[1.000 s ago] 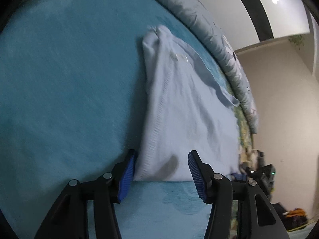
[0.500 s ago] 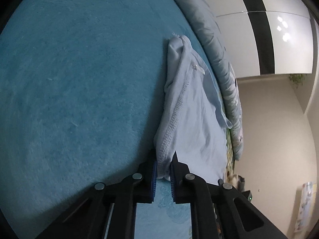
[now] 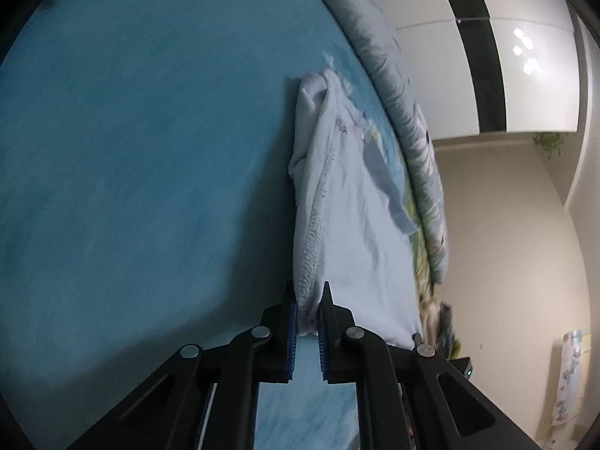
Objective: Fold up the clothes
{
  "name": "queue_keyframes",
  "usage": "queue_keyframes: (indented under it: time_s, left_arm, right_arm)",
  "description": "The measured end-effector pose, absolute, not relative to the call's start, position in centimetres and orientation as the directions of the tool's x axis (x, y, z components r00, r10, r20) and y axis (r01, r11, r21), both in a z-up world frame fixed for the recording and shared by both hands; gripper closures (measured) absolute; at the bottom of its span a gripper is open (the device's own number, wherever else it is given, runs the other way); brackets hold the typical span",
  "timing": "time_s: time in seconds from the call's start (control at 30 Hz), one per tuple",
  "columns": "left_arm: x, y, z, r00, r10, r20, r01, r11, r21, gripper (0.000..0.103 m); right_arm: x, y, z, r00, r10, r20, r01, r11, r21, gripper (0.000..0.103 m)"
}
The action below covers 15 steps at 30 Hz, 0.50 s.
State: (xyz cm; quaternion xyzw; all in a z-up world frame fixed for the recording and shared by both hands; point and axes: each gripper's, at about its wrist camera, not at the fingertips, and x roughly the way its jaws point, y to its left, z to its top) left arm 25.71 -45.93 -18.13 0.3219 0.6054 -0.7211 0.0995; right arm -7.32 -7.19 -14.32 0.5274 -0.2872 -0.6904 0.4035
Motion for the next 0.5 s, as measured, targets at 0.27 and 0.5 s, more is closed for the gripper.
queue_keyframes:
  time_s: [0.27, 0.5]
  left_arm:
    - [31.0, -41.3, -16.4, -0.747, 0.209, -0.632, 0.540, -0.363, -0.759, 0.093]
    - [31.7, -40.1, -17.4, -0.745, 0.210, -0.633, 0.533, -0.383, -0.755, 0.093]
  right_arm:
    - [-2.9, -2.6, -15.7, -0.071, -0.890, -0.451, 0.239, -0.454, 0.858, 0.098]
    - [-1.4, -0.9, -16.7, -0.041, -0.899, -0.435, 0.255, -0.431, 0.866, 0.098]
